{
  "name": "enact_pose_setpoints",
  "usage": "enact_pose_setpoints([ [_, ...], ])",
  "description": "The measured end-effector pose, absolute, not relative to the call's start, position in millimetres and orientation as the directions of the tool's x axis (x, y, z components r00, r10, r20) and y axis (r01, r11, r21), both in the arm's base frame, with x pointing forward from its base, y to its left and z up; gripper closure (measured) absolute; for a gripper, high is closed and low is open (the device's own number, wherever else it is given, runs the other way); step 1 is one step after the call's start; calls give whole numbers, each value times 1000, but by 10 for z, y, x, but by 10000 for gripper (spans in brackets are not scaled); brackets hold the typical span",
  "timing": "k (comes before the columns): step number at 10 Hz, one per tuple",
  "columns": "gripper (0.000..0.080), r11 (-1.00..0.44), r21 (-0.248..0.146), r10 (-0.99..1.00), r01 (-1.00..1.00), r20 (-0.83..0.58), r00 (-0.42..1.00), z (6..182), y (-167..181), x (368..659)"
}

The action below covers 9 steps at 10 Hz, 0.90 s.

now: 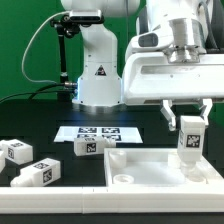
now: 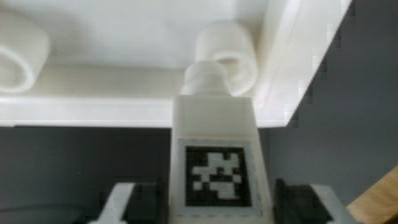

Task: Assemble one leg

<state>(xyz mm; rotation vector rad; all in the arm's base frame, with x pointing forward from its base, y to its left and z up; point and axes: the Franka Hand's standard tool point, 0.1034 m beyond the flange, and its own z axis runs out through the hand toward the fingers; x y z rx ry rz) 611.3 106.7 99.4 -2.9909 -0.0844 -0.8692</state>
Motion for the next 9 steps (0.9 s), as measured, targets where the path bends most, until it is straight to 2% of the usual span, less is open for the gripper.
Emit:
enact_pose_setpoints([
  [4,515,-998,-7,51,66,553,831,954,1123,6158],
  [9,515,-998,0,56,67,561,826,817,1134,6213],
])
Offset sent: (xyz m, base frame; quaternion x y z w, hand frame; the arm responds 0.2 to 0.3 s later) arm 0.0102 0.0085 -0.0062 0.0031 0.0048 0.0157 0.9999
